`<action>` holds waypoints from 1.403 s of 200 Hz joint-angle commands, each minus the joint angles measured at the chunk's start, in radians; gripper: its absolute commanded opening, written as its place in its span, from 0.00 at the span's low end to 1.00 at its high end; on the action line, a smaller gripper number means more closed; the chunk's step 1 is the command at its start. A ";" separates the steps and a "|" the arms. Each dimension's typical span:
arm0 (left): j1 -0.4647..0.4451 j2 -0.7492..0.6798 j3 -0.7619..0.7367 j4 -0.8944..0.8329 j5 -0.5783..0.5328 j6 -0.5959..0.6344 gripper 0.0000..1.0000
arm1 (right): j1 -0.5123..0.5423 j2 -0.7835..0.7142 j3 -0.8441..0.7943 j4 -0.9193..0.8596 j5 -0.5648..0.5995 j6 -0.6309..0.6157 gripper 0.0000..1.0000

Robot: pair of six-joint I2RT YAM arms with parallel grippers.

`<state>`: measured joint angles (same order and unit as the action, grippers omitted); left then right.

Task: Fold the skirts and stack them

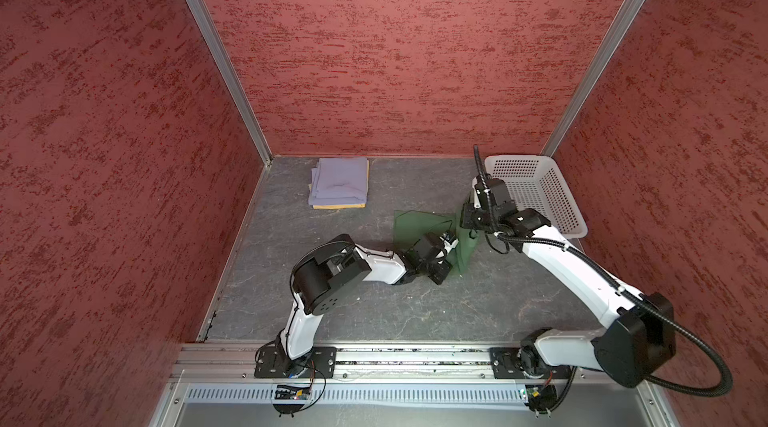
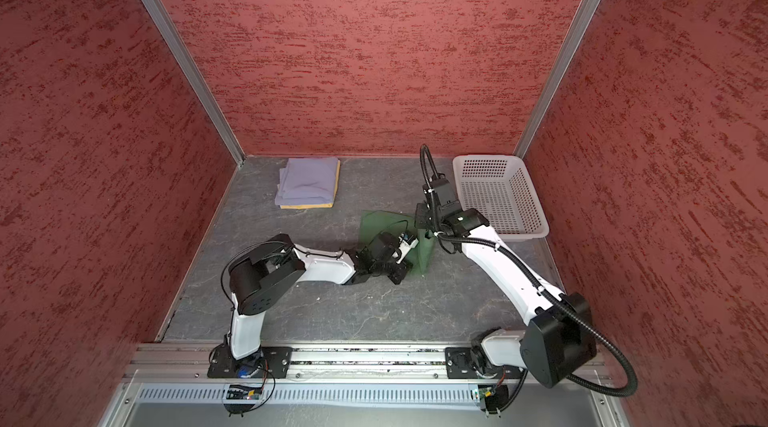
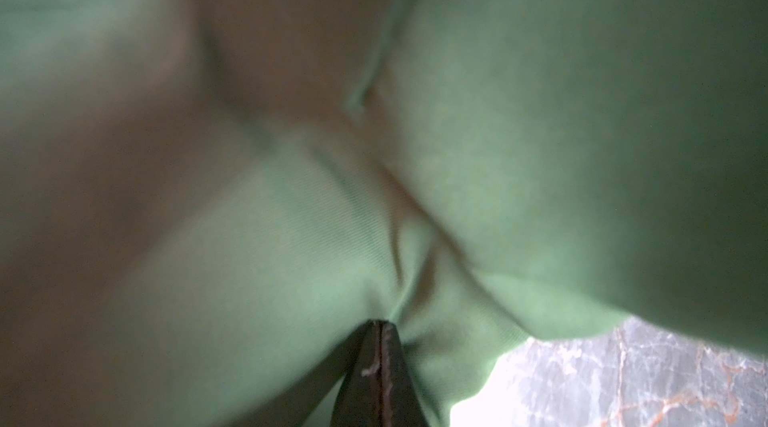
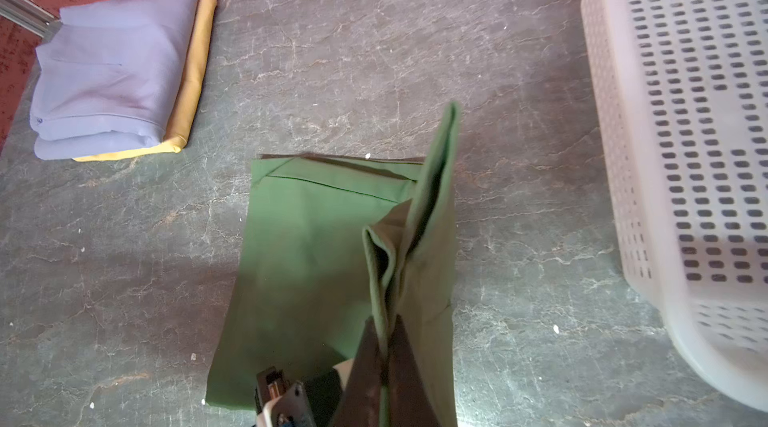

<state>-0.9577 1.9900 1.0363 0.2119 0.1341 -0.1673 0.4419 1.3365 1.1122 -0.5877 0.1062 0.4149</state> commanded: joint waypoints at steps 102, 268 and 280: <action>0.210 -0.377 -0.342 0.004 -0.106 -0.011 0.06 | 0.006 0.052 0.073 -0.004 0.108 -0.036 0.00; 0.203 -0.263 -0.460 0.199 -0.113 -0.048 0.03 | 0.243 0.258 0.242 0.130 -0.008 0.097 0.00; 0.203 -0.260 -0.463 0.204 -0.110 -0.049 0.03 | 0.257 0.284 0.250 0.152 -0.022 0.108 0.00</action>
<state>-0.7513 1.7027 0.5880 0.4049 0.0181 -0.2131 0.6708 1.5867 1.3174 -0.5255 0.1184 0.4793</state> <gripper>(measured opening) 0.046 0.053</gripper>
